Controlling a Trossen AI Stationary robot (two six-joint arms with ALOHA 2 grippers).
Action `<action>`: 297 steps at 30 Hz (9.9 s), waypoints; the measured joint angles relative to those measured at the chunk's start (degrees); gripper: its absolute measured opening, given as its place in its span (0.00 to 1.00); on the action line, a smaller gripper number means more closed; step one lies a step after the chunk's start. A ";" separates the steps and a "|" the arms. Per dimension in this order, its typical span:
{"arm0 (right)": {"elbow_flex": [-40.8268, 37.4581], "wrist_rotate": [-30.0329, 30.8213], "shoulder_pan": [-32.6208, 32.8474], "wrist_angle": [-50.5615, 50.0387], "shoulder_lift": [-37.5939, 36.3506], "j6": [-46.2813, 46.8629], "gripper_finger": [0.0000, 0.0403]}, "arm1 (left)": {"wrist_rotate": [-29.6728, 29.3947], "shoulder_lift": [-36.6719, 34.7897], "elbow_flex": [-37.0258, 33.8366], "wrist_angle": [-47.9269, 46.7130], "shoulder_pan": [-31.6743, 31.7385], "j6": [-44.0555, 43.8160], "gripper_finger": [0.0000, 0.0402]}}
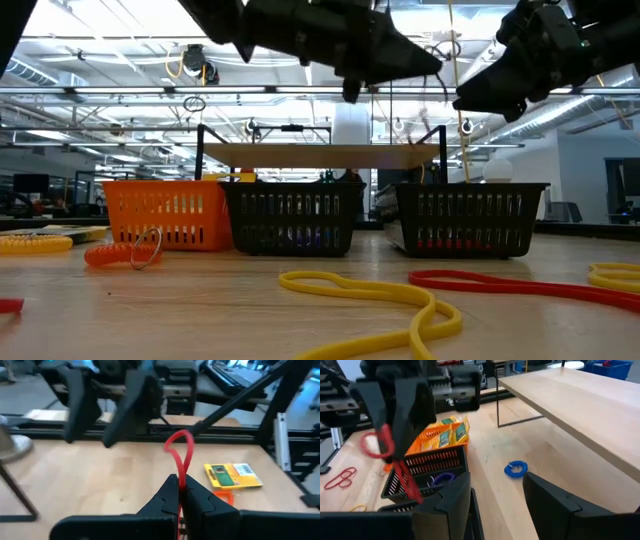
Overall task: Pick & Place Office Desk Supplies
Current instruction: Put the red rubber band into the right black bin, then put the orange spring rubber band into the left black bin
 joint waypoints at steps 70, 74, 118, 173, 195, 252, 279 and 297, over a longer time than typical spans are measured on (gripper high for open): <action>0.09 -3.49 3.95 2.30 -0.10 -7.37 0.42 | -16.07 -20.36 0.07 -40.28 -8.28 6.65 0.48; 0.09 -3.52 5.51 4.27 0.59 -8.05 0.42 | -17.05 -20.71 0.07 -45.99 -12.13 1.98 0.48; 0.07 -9.09 13.07 25.75 13.48 -12.78 0.42 | -5.53 -2.13 0.02 -56.97 -24.61 3.45 0.49; 0.04 -6.20 13.09 26.17 13.87 -12.66 0.42 | -8.39 -8.08 0.02 -57.75 -22.87 3.98 0.00; 0.04 -8.13 12.98 50.88 25.91 -11.97 0.42 | -22.16 -23.39 0.07 -32.97 -17.21 14.79 0.00; 6.51 -9.10 8.85 51.78 36.45 -8.63 0.03 | -2.57 -15.33 0.04 -7.82 -5.95 13.40 0.17; 16.32 -9.36 5.96 32.75 43.98 -7.70 0.02 | -15.14 -35.81 0.04 -40.70 -11.61 10.86 0.47; 32.04 -9.53 4.79 9.28 57.12 -7.49 0.02 | -17.73 -35.80 0.04 -50.65 -12.03 7.37 0.46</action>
